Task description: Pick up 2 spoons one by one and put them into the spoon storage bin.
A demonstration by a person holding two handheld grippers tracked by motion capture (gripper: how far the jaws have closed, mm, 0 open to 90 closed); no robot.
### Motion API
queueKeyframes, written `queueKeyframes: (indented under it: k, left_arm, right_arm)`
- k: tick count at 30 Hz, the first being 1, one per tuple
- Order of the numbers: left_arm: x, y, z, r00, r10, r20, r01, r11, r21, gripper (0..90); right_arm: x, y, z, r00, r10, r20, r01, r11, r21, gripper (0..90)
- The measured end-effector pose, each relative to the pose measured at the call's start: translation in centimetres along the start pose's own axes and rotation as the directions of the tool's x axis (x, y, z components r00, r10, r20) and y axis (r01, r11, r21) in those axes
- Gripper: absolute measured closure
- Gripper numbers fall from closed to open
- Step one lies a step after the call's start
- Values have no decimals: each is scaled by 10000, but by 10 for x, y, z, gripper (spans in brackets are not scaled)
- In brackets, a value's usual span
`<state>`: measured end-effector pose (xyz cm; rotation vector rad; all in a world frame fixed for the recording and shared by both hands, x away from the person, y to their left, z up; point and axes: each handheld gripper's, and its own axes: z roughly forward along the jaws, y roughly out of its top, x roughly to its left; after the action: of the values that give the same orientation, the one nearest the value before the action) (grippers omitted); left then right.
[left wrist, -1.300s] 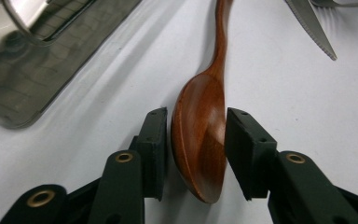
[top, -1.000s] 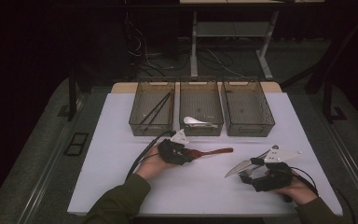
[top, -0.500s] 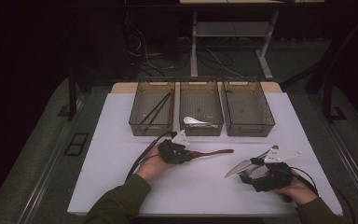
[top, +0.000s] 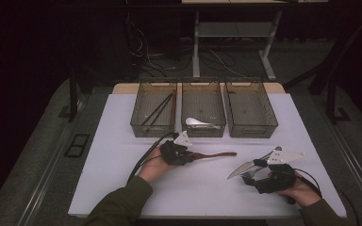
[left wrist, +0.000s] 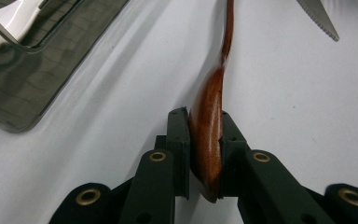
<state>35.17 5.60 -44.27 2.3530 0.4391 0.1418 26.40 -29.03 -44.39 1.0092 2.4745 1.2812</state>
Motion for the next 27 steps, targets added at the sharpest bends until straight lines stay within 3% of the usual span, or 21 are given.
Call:
queueKeyframes:
  k: [27]
  left_arm:
    - [5,8,-31,9998,-202,26,204,9950,-983,784]
  right_arm:
    - [0,0,0,10000,-21,-38,21,10000,12,162]
